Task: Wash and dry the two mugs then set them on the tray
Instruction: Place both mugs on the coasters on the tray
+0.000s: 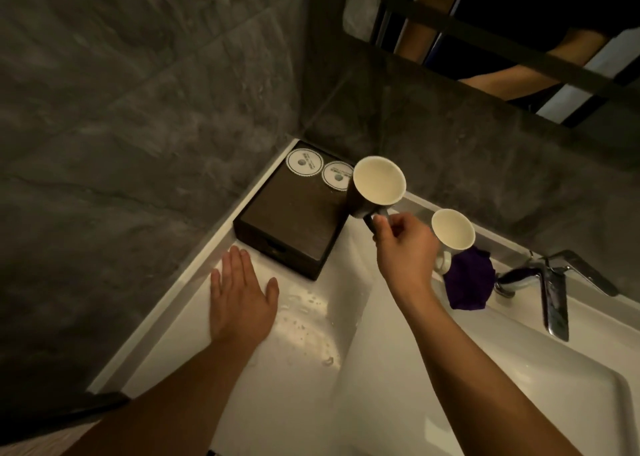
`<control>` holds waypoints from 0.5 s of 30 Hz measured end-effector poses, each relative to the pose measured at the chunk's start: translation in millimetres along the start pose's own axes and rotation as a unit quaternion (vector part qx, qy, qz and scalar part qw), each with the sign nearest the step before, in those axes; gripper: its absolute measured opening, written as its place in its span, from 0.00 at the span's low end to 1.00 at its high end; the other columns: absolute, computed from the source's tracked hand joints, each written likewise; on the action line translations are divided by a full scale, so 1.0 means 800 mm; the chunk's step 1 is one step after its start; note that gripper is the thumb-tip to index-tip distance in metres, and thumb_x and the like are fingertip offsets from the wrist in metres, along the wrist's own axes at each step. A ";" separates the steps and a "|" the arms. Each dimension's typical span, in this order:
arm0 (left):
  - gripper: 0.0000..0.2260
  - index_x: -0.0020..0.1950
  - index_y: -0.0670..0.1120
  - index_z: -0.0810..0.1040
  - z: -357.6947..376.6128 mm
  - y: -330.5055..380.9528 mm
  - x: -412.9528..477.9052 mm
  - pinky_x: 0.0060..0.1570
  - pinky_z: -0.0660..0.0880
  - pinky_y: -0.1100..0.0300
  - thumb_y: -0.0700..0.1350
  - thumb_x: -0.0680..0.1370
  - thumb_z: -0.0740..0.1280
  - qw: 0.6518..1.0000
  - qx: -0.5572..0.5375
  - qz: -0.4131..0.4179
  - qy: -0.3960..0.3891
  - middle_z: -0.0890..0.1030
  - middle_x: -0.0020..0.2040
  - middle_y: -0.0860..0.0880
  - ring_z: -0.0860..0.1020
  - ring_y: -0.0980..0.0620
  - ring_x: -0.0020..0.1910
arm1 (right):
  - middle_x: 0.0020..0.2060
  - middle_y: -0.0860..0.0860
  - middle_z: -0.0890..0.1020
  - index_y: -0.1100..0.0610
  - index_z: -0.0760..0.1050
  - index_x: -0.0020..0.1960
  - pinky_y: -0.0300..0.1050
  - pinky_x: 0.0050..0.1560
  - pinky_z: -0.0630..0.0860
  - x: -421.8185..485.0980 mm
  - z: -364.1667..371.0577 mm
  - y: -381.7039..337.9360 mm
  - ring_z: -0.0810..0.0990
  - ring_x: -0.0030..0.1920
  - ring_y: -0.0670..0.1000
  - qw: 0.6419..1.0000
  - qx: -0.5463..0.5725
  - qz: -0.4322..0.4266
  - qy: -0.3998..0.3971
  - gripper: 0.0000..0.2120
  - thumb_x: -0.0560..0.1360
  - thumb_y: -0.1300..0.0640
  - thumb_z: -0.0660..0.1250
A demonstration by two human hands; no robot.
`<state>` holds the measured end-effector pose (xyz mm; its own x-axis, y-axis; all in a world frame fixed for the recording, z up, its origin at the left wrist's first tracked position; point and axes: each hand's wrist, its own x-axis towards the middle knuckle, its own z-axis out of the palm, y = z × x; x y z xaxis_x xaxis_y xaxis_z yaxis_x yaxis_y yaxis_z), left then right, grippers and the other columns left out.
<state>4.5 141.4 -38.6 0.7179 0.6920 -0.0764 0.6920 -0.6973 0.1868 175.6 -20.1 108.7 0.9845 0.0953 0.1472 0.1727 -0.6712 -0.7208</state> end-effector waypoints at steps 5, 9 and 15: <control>0.37 0.84 0.41 0.48 0.003 0.000 0.000 0.82 0.51 0.43 0.64 0.82 0.43 1.000 -0.003 0.000 0.010 0.56 0.85 0.40 0.54 0.42 0.84 | 0.34 0.47 0.82 0.54 0.81 0.42 0.45 0.36 0.74 0.033 0.041 -0.058 0.80 0.36 0.46 0.999 0.021 -0.025 -0.030 0.11 0.79 0.49 0.70; 0.37 0.83 0.40 0.49 0.004 0.000 0.001 0.81 0.53 0.43 0.64 0.82 0.42 1.000 0.003 0.001 0.010 0.57 0.85 0.39 0.57 0.42 0.84 | 0.35 0.49 0.81 0.56 0.80 0.43 0.42 0.35 0.70 0.054 0.077 -0.091 0.79 0.37 0.47 0.998 0.033 -0.031 -0.045 0.11 0.79 0.50 0.71; 0.37 0.84 0.40 0.50 0.003 0.000 0.003 0.81 0.55 0.42 0.63 0.82 0.44 1.000 -0.001 -0.003 0.000 0.57 0.85 0.40 0.56 0.42 0.84 | 0.38 0.52 0.81 0.59 0.80 0.45 0.42 0.37 0.69 0.070 0.112 -0.114 0.79 0.39 0.50 0.997 0.033 -0.027 -0.064 0.11 0.80 0.51 0.70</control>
<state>6.3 142.7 -41.2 0.7141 0.6958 -0.0773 0.6957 -0.6931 0.1884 217.5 112.1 122.0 0.9689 0.2252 0.1029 0.2229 -0.6129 -0.7581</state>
